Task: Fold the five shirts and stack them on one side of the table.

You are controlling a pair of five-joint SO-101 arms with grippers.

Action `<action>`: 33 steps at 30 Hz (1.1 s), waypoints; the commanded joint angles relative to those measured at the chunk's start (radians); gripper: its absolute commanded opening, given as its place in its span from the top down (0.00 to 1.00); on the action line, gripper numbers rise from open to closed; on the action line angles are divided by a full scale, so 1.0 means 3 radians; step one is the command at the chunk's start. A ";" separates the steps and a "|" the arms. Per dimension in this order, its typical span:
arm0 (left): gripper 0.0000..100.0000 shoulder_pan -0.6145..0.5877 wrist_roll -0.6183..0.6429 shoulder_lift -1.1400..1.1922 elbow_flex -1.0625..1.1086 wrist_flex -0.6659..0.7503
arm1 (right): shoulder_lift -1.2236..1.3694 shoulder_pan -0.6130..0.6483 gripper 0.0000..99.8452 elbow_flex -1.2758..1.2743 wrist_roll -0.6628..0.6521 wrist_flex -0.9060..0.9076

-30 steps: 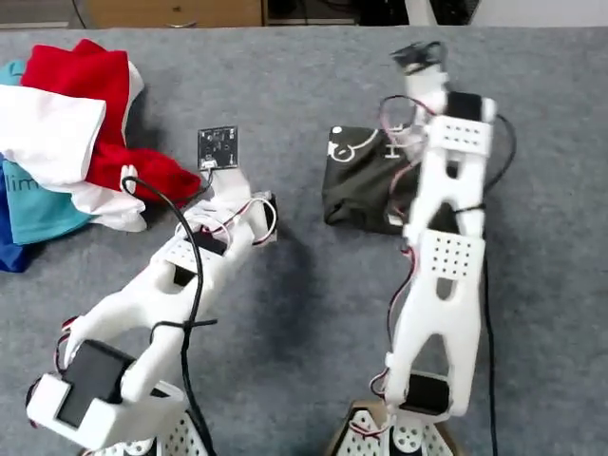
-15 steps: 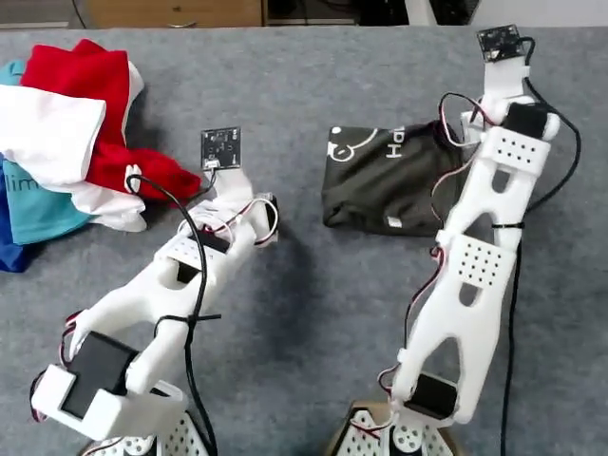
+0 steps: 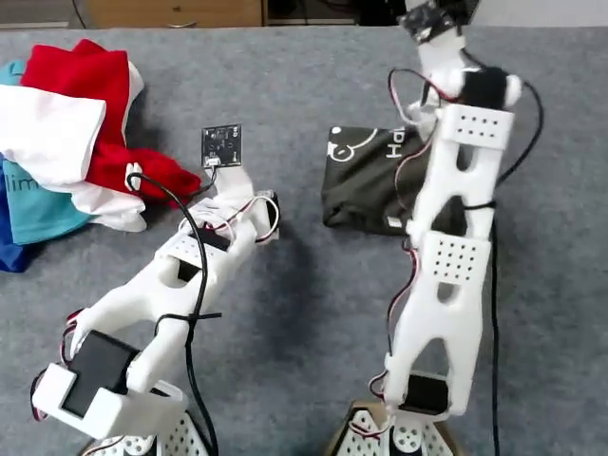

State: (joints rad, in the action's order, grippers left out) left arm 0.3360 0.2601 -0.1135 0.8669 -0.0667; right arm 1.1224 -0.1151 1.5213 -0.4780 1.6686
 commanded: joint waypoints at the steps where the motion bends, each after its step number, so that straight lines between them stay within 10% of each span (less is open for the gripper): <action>1: 0.98 -0.0036 -0.0036 -0.0023 -0.0133 -0.0020 | 0.0192 -0.0125 1.00 -0.0064 0.0143 -0.0327; 15: 0.98 -0.0031 -0.0041 -0.0023 -0.0133 -0.0020 | 0.0524 -0.0580 1.00 0.0494 0.0767 -0.0844; 25: 0.98 -0.0066 -0.0010 -0.0054 -0.0455 -0.0245 | -0.0760 -0.0667 1.00 0.0478 0.0307 0.0378; 33: 0.98 0.0102 0.0194 0.0611 -0.2076 -0.0818 | -0.1542 -0.0898 1.00 -0.1302 0.0230 0.0404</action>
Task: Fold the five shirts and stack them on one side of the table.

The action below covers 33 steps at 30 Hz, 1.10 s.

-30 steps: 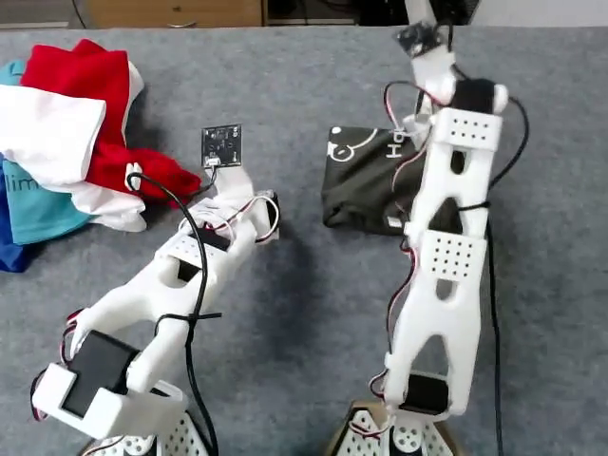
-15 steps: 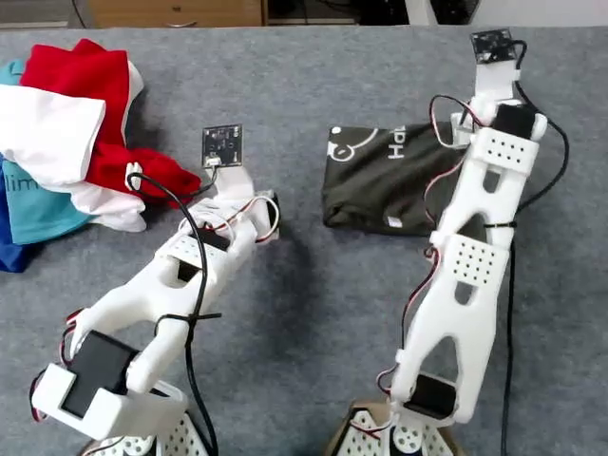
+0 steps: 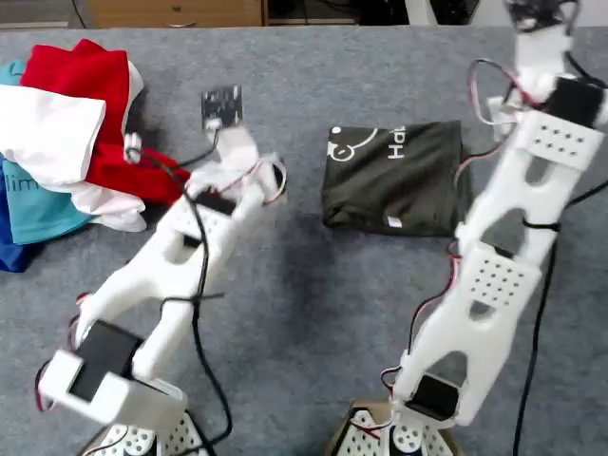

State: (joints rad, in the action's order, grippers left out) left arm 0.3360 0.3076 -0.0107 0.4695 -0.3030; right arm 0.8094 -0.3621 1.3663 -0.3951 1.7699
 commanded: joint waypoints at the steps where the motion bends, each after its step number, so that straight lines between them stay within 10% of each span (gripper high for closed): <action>1: 0.98 0.0148 0.0036 0.0483 -0.0997 -0.0015 | -0.0652 -0.0074 1.00 -0.1143 -0.0061 0.0061; 11: 0.98 0.0373 0.0041 0.2729 -0.3498 -0.0087 | -0.1726 -0.0074 1.00 -0.3613 -0.0066 -0.0956; 18: 0.98 0.0450 0.0026 0.3787 -0.5166 -0.0987 | -0.1706 -0.0299 1.00 -0.4687 -0.0276 -0.1836; 26: 0.98 0.0425 0.0015 0.4662 -0.6414 -0.1151 | -0.1358 -0.0683 1.00 -0.4606 -0.0511 -0.2133; 33: 0.98 0.0450 0.0031 0.4693 -0.6639 -0.1453 | -0.1788 -0.0448 1.00 -0.4033 -0.0501 -0.1248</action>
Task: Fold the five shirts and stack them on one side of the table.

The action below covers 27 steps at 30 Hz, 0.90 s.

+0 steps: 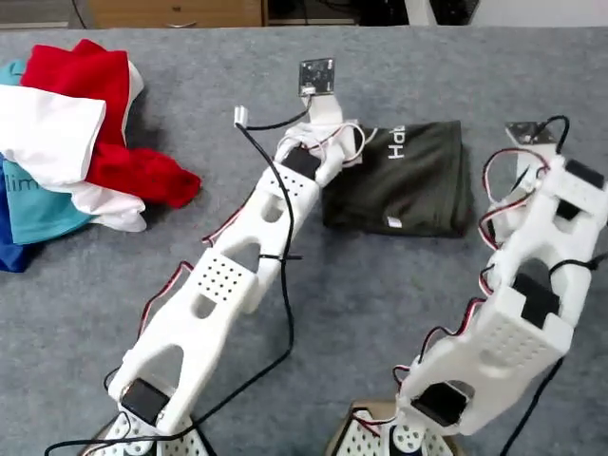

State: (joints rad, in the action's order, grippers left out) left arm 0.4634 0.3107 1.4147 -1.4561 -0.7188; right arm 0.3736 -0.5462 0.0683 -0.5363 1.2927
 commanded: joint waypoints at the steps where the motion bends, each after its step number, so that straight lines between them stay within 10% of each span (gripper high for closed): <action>1: 0.98 0.0026 0.0020 -0.0059 -0.0220 -0.0087 | -0.0422 0.0269 1.00 0.0309 -0.0026 0.0419; 10: 0.98 -0.0026 0.0020 -0.0059 -0.0194 -0.0082 | -0.0627 0.1112 1.00 -0.0156 0.0348 -0.0015; 27: 0.98 0.0010 -0.0148 -0.0064 -0.0189 -0.0271 | 0.0734 0.0284 1.00 0.0719 0.0015 0.0107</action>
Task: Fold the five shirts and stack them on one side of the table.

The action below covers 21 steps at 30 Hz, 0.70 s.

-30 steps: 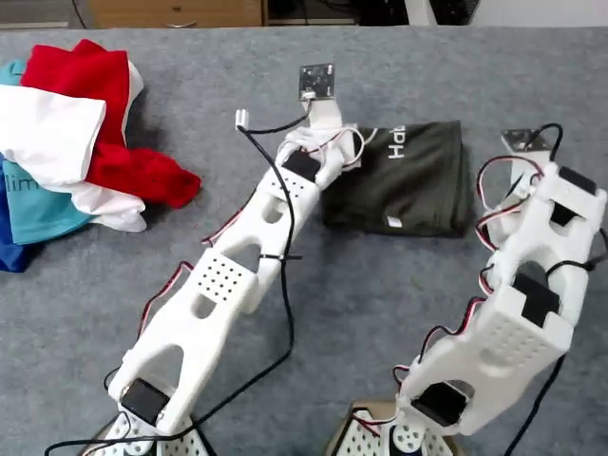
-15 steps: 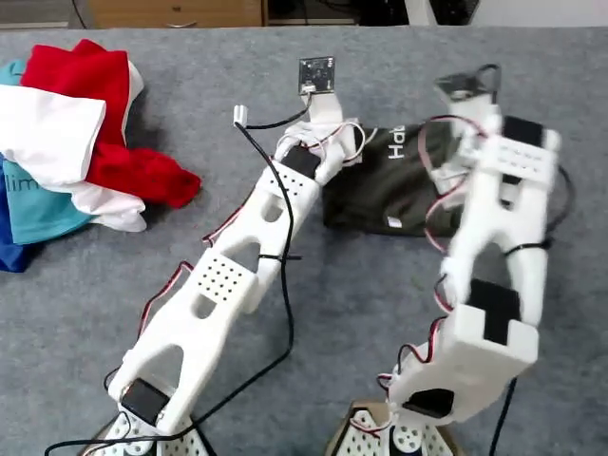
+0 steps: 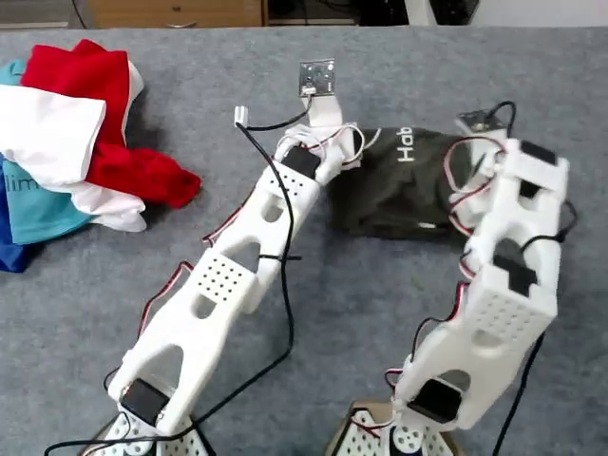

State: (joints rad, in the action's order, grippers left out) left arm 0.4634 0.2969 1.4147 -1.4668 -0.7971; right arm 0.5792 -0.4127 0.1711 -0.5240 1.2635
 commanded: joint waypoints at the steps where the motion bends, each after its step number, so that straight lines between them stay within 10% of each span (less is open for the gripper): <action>1: 0.98 0.0020 -0.0133 -0.0064 -0.0153 -0.0010 | 0.0043 -0.0130 1.00 0.0483 -0.0026 0.0322; 16: 0.98 -0.0036 0.0077 -0.0095 -0.0256 -0.0026 | -0.0478 -0.0059 1.00 0.0995 0.0102 0.1043; 21: 0.98 -0.0225 0.0077 -0.0458 -0.0696 -0.0762 | -0.0494 -0.0090 1.00 0.1000 0.0138 0.1130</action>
State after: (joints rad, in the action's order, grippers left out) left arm 0.4358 0.3076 1.4070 -1.5911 -0.9244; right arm 0.4994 -0.4204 0.4611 -0.4964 1.5842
